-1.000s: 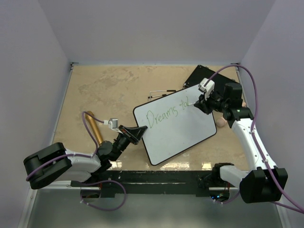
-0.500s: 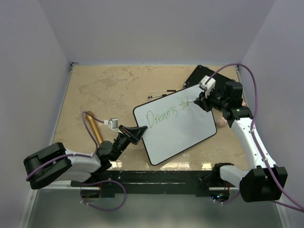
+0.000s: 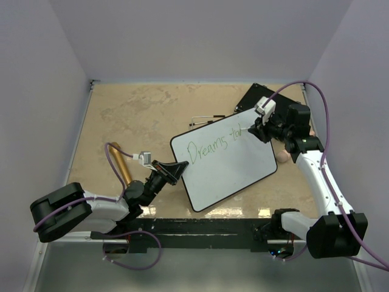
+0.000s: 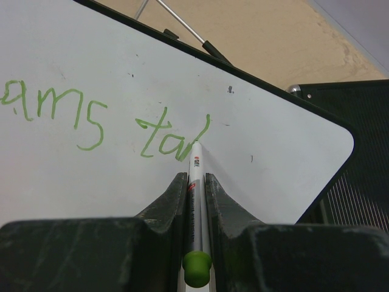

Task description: Write a sentence on the whiteboard

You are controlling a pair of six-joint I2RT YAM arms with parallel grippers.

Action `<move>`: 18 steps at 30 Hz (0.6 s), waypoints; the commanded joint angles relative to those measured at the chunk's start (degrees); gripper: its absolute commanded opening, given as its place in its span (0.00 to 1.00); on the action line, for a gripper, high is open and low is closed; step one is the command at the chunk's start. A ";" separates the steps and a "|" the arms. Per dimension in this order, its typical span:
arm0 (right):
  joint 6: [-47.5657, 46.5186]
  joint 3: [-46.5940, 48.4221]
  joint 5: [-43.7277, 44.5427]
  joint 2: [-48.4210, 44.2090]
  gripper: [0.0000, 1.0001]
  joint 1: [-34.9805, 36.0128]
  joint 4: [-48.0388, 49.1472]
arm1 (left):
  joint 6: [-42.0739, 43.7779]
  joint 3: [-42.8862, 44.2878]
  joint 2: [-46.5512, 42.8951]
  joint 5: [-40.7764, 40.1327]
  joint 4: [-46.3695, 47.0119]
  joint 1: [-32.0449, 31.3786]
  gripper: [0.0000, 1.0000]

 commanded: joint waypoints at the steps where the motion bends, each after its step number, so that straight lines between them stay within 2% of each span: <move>1: 0.11 1.49 0.65 0.46 0.00 -0.28 1.59 | 8.43 -2.92 0.31 3.25 3.61 0.00 0.00; 18: -0.33 1.40 0.13 0.20 0.00 -0.63 1.33 | 8.34 -2.92 0.66 3.25 3.60 0.08 0.00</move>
